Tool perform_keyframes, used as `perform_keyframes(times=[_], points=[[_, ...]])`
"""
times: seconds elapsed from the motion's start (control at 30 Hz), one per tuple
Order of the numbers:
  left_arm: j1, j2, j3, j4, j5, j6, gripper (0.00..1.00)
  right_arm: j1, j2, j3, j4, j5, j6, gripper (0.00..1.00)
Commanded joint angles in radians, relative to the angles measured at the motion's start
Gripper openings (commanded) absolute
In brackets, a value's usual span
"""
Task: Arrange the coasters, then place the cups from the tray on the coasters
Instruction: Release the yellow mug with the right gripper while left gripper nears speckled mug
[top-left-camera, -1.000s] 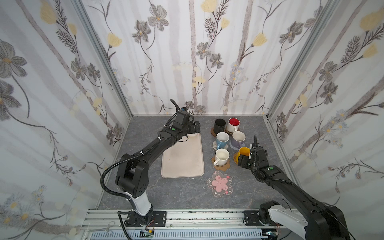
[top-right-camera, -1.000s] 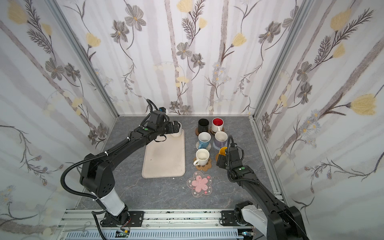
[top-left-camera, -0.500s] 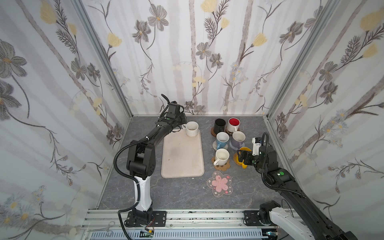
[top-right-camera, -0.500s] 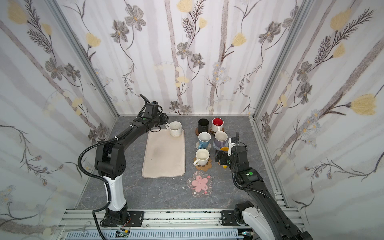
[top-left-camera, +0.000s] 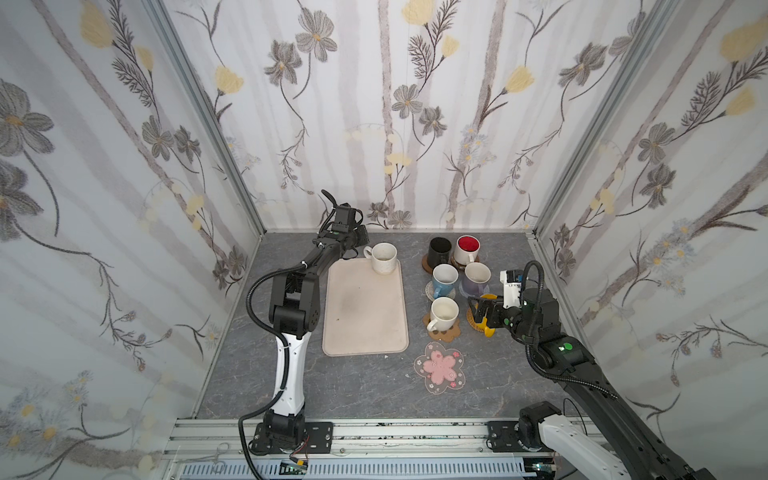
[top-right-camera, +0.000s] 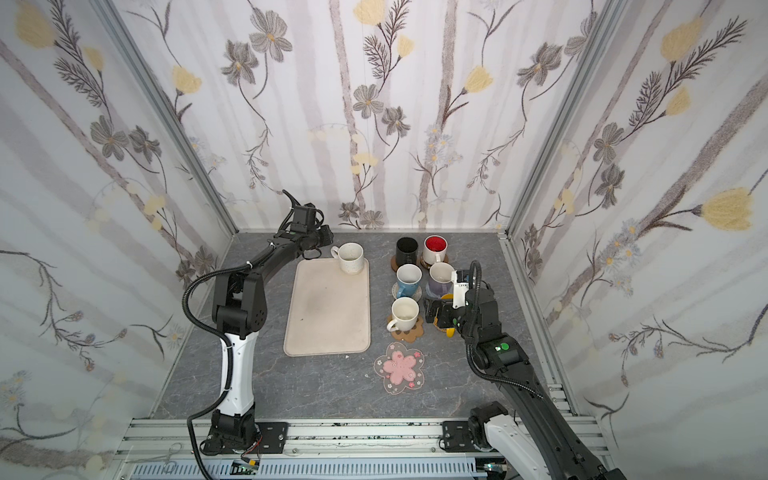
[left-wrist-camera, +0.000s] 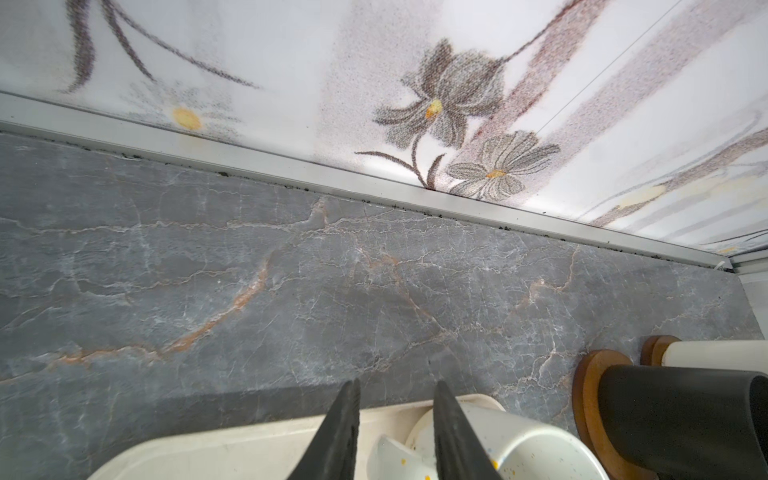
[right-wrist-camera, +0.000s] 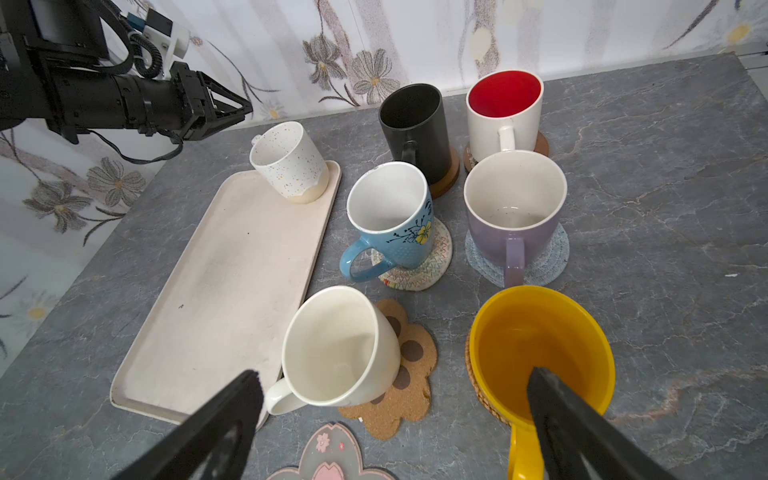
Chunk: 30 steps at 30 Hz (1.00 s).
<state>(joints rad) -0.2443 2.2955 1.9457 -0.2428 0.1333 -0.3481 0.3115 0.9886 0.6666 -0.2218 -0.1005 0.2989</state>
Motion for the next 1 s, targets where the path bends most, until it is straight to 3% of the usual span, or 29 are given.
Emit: perform_keyframes(times=[0.0,0.4,0.97], points=[[0.003,0.029,0.025,0.008,0.018,0.021,0.31,0.0,0.016,0.011,0.054,-0.022,-0.011,1.0],[-0.001,0.062,0.03,0.0,0.047,0.021,0.24,0.0,0.035,0.008,0.056,-0.035,-0.01,1.0],[-0.042,-0.09,-0.213,0.002,-0.009,0.024,0.18,0.0,0.019,-0.047,0.103,-0.089,-0.002,1.0]])
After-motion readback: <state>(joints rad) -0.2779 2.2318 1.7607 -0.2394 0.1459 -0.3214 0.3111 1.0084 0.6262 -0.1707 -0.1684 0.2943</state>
